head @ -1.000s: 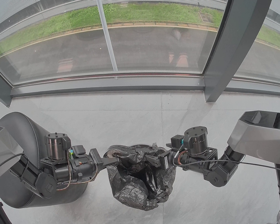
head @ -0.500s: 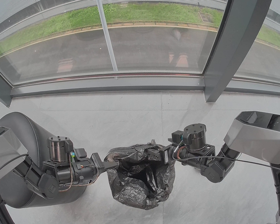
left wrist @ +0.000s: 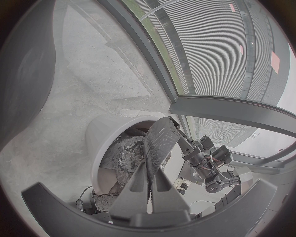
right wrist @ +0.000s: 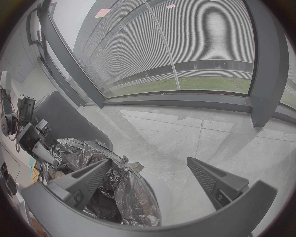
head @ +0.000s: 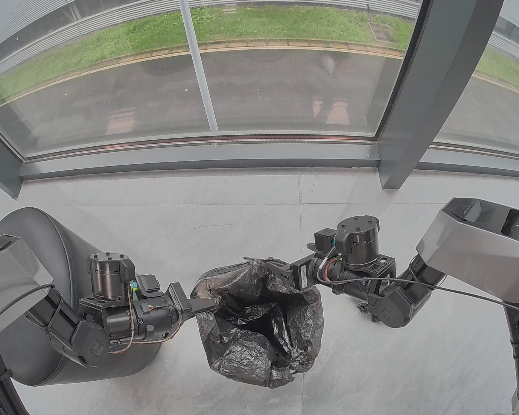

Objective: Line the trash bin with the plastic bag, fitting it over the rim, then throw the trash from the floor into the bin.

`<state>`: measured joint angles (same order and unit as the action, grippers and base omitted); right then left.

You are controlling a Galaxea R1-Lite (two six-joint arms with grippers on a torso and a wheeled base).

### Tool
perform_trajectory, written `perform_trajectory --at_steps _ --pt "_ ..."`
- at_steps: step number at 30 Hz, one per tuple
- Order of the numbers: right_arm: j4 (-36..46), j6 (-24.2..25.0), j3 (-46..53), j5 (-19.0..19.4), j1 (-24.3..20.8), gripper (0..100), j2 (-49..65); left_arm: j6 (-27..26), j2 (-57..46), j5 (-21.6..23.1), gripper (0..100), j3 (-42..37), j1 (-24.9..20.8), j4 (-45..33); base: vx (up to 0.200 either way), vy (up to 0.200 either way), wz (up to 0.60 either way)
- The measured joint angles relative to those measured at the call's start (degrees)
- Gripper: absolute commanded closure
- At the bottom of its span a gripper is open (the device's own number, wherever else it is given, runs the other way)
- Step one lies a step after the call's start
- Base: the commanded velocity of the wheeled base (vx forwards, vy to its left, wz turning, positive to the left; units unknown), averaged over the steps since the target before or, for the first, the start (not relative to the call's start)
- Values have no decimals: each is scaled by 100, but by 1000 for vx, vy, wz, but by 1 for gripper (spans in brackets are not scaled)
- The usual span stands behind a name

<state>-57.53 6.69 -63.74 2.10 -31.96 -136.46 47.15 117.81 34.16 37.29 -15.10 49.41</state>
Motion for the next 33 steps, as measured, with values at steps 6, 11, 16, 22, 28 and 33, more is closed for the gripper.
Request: perform_trajectory --at_steps 6,11,16,22,28,33 --pt "260 -2 -334 0 0 0 -45 -7 2 0 100 30 67 12 0 0 0" --pt "295 -2 -480 -10 0 0 -107 -9 33 2 100 121 139 16 0 0 0" --pt "306 -2 -533 -10 0 0 -149 -24 135 2 100 240 232 13 0 0 0" --pt "308 -2 -541 -11 0 0 -168 -76 295 -126 100 345 288 150 0 0 0" --pt "306 -2 -539 -11 0 0 -171 -95 378 -211 100 369 310 205 0 0 0" --pt "306 -2 -533 -11 -6 0 -171 -115 399 -373 0 369 315 205 0 0 0"
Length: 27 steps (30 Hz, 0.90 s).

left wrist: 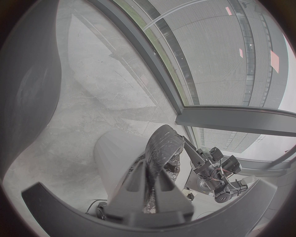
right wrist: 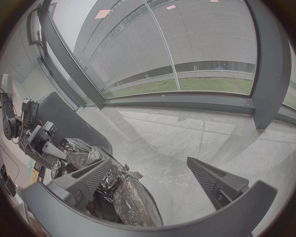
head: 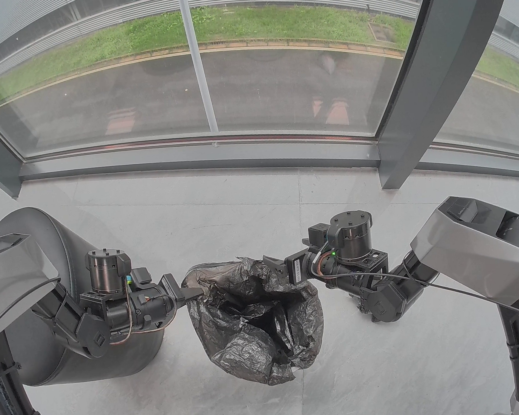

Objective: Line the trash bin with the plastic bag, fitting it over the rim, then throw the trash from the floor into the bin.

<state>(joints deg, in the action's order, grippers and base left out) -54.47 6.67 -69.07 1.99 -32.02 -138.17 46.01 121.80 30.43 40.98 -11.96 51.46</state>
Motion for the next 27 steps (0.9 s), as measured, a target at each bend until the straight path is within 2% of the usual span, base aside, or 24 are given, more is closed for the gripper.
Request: perform_trajectory --at_steps 5,12,15,21,27 --pt "-2 6 0 0 -5 0 0 -17 -5 -9 0 -28 0 2 0 0 0" --pt "-9 9 0 0 5 0 2 -321 -5 -22 0 -69 -50 11 0 0 0" --pt "-16 15 6 1 6 0 5 -336 4 -143 0 -55 -55 13 0 0 0" --pt "-24 15 17 1 20 0 7 -343 89 -728 0 -11 -55 11 0 0 0" --pt "-33 22 22 0 24 0 7 -534 232 -2039 0 33 -134 73 0 0 0"
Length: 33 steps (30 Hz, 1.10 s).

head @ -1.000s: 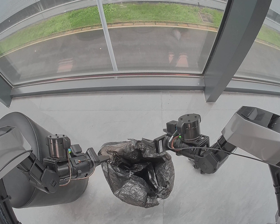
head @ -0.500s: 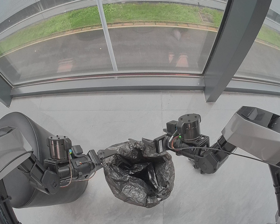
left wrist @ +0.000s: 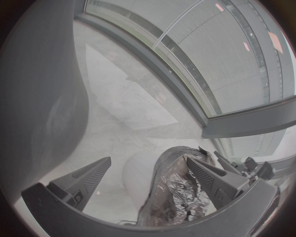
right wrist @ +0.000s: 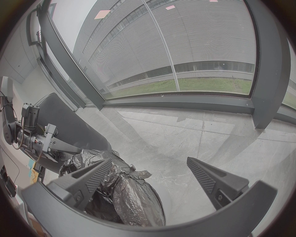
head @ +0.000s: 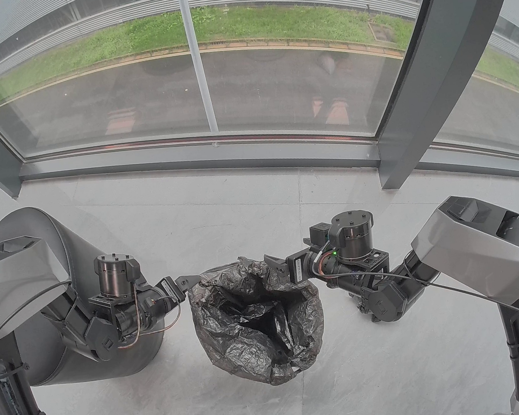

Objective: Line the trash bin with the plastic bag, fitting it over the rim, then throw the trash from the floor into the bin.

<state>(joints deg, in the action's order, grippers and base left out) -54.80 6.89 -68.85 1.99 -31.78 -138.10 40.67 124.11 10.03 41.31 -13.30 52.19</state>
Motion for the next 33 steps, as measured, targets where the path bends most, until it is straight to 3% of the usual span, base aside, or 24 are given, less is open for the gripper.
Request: perform_trajectory --at_steps 3,8,23,33 --pt "0 0 2 0 4 0 0 -405 111 -374 0 -24 -69 129 0 0 0" --pt "-20 17 13 -5 9 0 -2 -594 351 -495 0 -46 -146 280 0 0 0" --pt "-38 15 22 -65 44 0 -5 -552 725 -445 0 -35 -166 290 0 0 0" --pt "-49 9 56 -267 44 0 11 -178 367 -445 0 -140 -157 294 0 0 0"
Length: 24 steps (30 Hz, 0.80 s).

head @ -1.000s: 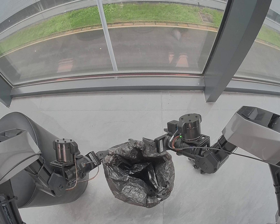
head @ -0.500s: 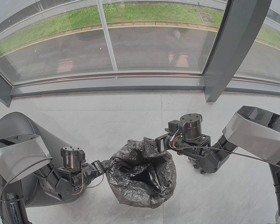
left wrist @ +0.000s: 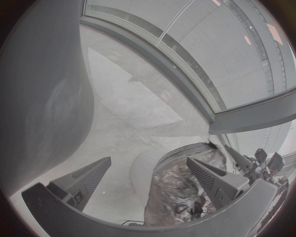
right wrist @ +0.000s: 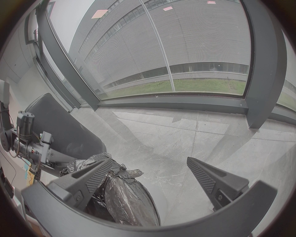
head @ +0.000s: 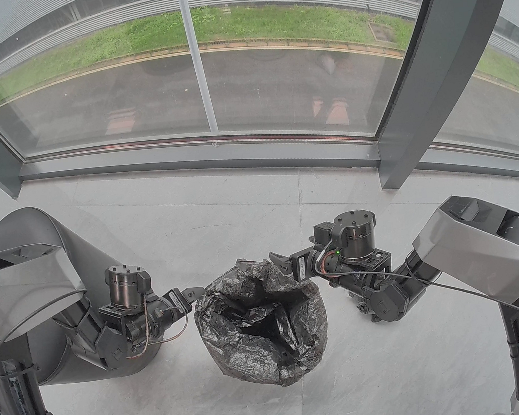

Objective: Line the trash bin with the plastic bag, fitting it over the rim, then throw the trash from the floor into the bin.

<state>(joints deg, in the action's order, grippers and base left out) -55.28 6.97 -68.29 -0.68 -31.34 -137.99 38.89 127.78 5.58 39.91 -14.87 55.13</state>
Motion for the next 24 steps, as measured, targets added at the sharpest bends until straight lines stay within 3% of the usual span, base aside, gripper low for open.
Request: perform_trajectory --at_steps 5,12,19,24 --pt "-22 20 54 -2 4 0 34 83 -592 238 0 -249 -172 -11 0 0 0" --pt "-165 49 140 -5 52 0 83 132 -1213 649 0 -660 -976 -50 0 0 0" --pt "-272 55 300 4 249 0 105 138 -1163 708 0 -761 -1938 -55 0 0 0" --pt "-441 63 443 28 519 0 108 132 -841 713 0 -731 -2341 -50 0 0 0"
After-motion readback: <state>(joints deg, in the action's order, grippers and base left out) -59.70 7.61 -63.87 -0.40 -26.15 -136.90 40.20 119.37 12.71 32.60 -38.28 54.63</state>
